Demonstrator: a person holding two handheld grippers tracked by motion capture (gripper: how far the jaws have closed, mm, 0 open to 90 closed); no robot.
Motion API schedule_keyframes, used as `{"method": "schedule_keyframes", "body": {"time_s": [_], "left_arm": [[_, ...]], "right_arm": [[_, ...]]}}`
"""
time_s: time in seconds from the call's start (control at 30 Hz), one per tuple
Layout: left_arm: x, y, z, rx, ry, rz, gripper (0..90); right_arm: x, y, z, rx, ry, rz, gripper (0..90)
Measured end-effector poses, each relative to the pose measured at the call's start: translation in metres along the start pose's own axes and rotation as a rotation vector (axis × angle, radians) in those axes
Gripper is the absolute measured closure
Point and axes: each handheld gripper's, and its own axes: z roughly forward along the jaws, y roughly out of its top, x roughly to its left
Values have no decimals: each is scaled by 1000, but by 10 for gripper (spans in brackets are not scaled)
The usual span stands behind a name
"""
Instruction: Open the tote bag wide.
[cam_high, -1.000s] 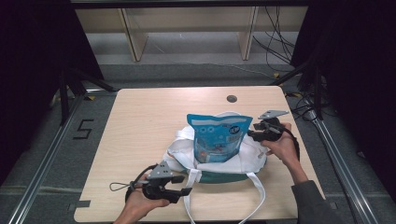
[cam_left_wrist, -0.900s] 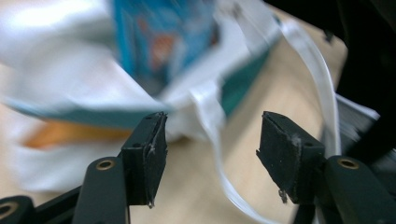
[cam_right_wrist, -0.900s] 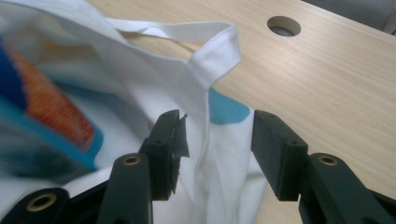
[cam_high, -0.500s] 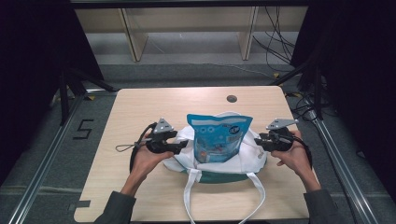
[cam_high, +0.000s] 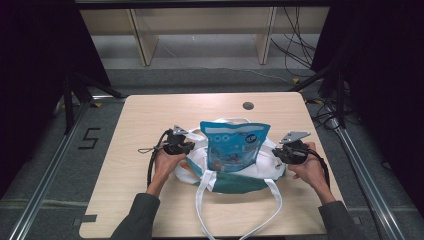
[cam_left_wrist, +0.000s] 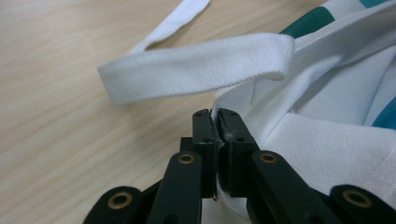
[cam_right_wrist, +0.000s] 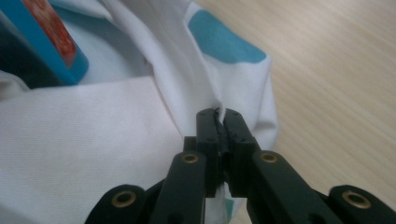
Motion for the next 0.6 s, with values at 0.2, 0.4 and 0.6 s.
{"method": "schedule_keyframes", "body": {"time_s": [0.2, 0.4, 0.6], "left_arm": [[-1, -5, -3, -14, 9, -43, 797], [-10, 2, -39, -121, -9, -107, 537], [-36, 8, -87, -201, -81, -31, 531]], "right_arm": [[-2, -6, 10, -27, -9, -3, 868], [-2, -1, -2, -40, -35, 55, 656], [1, 13, -34, -174, -59, 93, 571]]}}
